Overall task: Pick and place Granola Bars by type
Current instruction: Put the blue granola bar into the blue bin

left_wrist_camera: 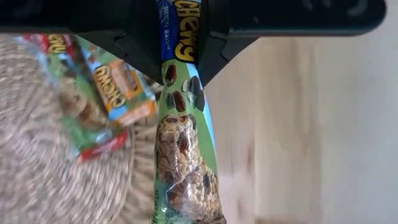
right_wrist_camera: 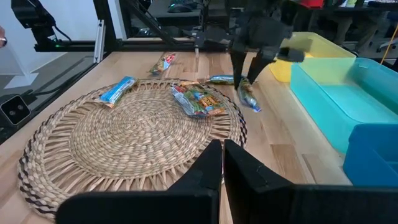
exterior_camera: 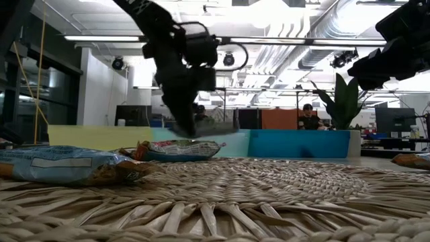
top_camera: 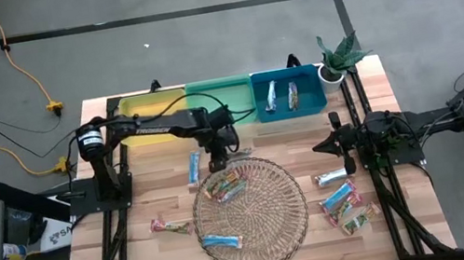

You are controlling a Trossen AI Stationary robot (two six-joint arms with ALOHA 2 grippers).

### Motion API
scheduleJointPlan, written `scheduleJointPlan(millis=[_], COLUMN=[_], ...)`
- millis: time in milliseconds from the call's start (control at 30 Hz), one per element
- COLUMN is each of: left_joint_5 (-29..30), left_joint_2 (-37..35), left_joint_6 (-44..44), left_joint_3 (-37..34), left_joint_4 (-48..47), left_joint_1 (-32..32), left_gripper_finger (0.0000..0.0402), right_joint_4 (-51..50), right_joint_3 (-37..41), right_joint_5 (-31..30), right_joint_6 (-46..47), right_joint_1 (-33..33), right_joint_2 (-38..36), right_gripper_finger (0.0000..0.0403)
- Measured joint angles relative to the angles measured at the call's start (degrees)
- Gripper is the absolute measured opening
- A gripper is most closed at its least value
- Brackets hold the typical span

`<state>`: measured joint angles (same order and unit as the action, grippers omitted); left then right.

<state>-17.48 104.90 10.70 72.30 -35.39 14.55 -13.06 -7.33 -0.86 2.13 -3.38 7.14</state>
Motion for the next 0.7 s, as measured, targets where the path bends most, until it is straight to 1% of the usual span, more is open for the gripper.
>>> scheduleJointPlan(millis=[233,400,533,633,700], left_joint_5=[-0.1,-1.5,-4.0,-5.2,-4.8], left_joint_2=[-0.1,-0.2,-0.3,-1.7,-2.9], left_joint_6=[0.0,1.2,1.6,1.6,1.5], left_joint_3=[9.7,19.3,27.5,32.2,34.7], left_joint_4=[-3.0,-5.1,-6.9,-7.2,-7.0], left_joint_1=[0.0,0.0,0.1,0.1,0.1], left_gripper_finger=[0.0069,0.0069,0.0069,0.0069,0.0069], right_joint_4=[0.0,0.0,0.0,0.0,0.0], right_joint_3=[0.0,0.0,0.0,0.0,0.0], right_joint_5=[0.0,0.0,0.0,0.0,0.0], right_joint_6=[0.0,0.0,0.0,0.0,0.0], right_joint_1=[0.0,0.0,0.0,0.0,0.0], right_joint_2=[0.0,0.0,0.0,0.0,0.0], right_gripper_finger=[0.0000,0.0000,0.0000,0.0000,0.0000])
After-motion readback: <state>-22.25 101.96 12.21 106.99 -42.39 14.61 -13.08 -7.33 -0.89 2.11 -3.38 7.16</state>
